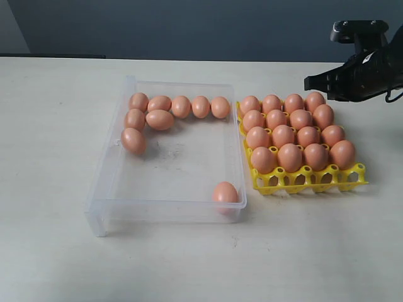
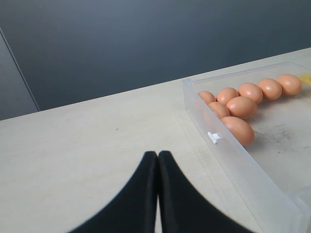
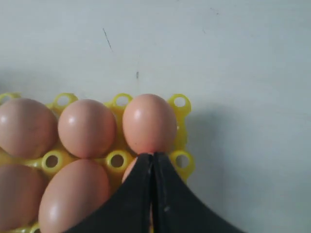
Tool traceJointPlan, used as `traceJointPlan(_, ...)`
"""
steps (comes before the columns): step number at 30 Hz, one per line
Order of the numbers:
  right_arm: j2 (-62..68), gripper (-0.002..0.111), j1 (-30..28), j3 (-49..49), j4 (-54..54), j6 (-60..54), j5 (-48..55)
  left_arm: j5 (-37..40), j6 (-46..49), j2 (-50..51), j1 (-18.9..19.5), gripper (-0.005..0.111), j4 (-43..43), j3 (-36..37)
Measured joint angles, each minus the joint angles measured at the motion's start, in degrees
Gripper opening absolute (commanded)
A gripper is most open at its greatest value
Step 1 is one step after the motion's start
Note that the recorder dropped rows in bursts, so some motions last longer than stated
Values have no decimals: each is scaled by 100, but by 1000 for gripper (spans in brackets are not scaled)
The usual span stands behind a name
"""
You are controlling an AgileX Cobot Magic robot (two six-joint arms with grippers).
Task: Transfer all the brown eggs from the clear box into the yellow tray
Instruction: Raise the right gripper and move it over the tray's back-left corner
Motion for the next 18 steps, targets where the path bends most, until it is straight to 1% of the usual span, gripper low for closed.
traceJointPlan(6, 89, -1, 0, 0, -27, 38, -546, 0, 0, 0, 0, 0, 0, 0)
traceJointPlan(18, 489, -1, 0, 0, -37, 38, -782, 0, 0, 0, 0, 0, 0, 0)
